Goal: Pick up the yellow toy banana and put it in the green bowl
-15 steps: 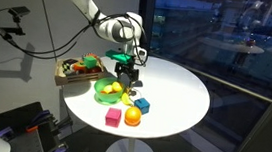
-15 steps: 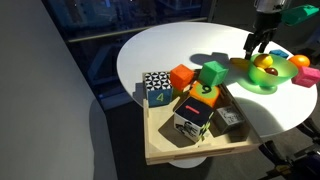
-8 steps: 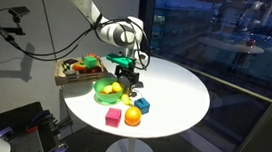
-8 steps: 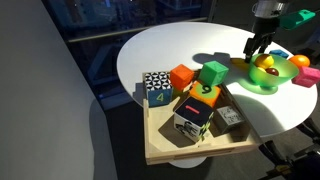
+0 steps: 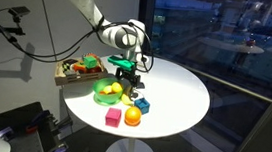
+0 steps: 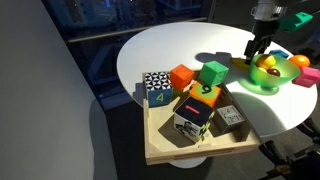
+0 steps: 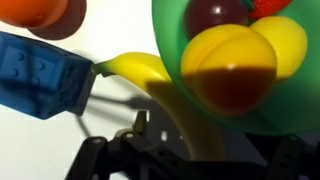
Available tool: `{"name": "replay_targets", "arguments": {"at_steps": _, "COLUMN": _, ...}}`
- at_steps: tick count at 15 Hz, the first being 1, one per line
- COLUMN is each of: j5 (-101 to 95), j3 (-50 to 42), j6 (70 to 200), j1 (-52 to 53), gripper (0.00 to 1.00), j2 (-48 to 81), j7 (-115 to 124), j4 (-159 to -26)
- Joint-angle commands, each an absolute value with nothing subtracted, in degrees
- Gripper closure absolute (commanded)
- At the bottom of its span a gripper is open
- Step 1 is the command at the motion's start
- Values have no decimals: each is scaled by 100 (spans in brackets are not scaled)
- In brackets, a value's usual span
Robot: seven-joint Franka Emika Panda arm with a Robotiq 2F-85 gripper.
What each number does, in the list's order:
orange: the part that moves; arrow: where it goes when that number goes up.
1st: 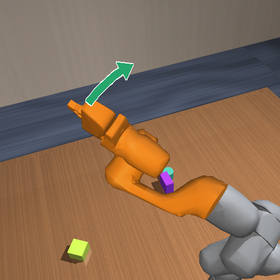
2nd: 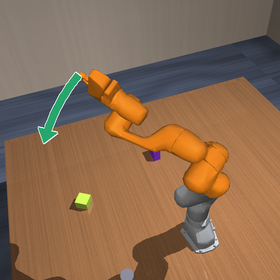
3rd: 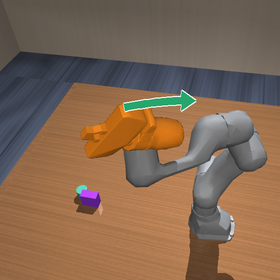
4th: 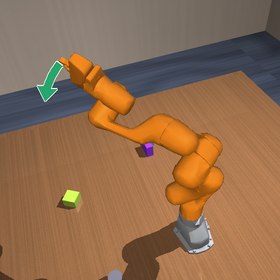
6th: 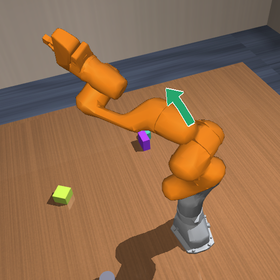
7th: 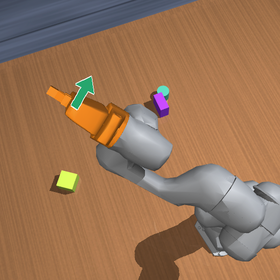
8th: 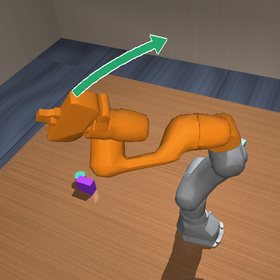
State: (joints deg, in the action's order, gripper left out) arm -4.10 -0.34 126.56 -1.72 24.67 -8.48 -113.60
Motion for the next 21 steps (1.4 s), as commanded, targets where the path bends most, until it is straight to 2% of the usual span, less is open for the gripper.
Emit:
{"name": "replay_targets", "arguments": {"at_steps": 1, "j5": -398, "j3": -19, "j6": 12664, "j1": -252, "gripper": 26, "j2": 2622, "j7": -1039, "j4": -11168}}
{"name": "replay_targets", "arguments": {"at_steps": 2, "j5": -402, "j3": -24, "j6": 12651, "j1": -252, "gripper": 32, "j2": 2653, "j7": -1040, "j4": -11146}}
{"name": "replay_targets", "arguments": {"at_steps": 6, "j5": -406, "j3": -38, "j6": 12651, "j1": -252, "gripper": 67, "j2": 2716, "j7": -1024, "j4": -11102}}
{"name": "replay_targets", "arguments": {"at_steps": 8, "j5": -386, "j3": -34, "j6": 12636, "j1": -251, "gripper": 81, "j2": 2666, "j7": -1001, "j4": -11098}}
{"name": "replay_targets", "arguments": {"at_steps": 9, "j5": -381, "j3": -32, "j6": 12652, "j1": -240, "gripper": 84, "j2": 2594, "j7": -967, "j4": -11133}}
{"name": "replay_targets", "arguments": {"at_steps": 21, "j5": -379, "j3": 32, "j6": 12653, "j1": -87, "gripper": 84, "j2": 1981, "j7": -788, "j4": -11186}}
